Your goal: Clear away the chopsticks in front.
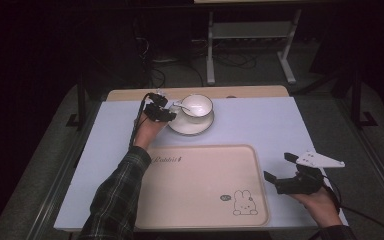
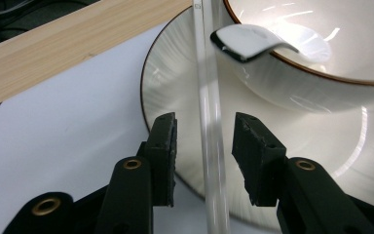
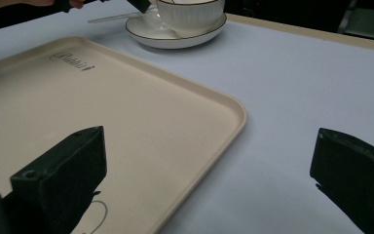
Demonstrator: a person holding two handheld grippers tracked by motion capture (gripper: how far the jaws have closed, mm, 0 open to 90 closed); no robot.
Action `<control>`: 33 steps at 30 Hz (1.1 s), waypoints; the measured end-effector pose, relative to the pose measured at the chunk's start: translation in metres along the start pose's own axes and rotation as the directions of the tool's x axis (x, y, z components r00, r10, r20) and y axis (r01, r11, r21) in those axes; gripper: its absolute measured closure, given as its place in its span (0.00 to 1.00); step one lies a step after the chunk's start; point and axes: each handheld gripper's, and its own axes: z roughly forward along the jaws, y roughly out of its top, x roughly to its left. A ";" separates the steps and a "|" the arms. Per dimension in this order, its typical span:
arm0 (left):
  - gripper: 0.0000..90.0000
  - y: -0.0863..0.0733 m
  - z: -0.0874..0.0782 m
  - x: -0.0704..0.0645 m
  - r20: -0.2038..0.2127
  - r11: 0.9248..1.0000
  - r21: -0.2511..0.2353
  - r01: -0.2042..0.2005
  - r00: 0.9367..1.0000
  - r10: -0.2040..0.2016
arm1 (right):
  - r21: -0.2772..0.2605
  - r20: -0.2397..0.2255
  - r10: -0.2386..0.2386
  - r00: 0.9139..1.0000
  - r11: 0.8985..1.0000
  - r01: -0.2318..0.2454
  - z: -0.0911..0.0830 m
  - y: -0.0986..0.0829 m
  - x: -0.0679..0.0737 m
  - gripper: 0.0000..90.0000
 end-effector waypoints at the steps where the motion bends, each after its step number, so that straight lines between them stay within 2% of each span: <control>1: 0.66 -0.002 -0.004 0.001 0.005 1.000 -0.002 0.005 1.000 -0.004 | 0.000 0.001 0.001 1.000 1.000 -0.001 0.000 0.000 0.000 0.00; 3: 0.66 -0.008 -0.014 0.004 0.035 1.000 -0.008 0.030 0.999 -0.030 | 0.001 0.003 0.002 1.000 1.000 -0.002 0.000 0.000 0.001 0.00; 5: 0.67 -0.013 -0.024 0.007 0.057 0.999 -0.017 0.037 0.998 -0.036 | 0.002 0.004 0.003 1.000 1.000 -0.003 -0.001 -0.001 0.001 0.00; 11: 0.75 -0.025 -0.038 0.012 0.082 0.999 -0.024 0.028 0.996 -0.026 | 0.007 0.002 -0.006 1.000 1.000 0.006 0.000 0.000 0.003 0.00; 14: 0.77 -0.027 -0.038 0.013 0.080 0.999 -0.022 0.031 0.996 -0.029 | 0.011 0.002 -0.009 1.000 1.000 0.009 0.001 0.000 0.004 0.00; 19: 0.82 -0.031 -0.029 0.014 0.102 0.998 -0.009 0.056 0.993 -0.054 | 0.012 0.006 -0.007 1.000 1.000 0.007 0.001 -0.001 0.003 0.00; 33: 0.86 -0.034 -0.014 0.013 0.102 0.998 0.027 0.051 0.993 -0.054 | 0.011 0.004 -0.003 1.000 1.000 0.003 0.000 -0.001 0.002 0.00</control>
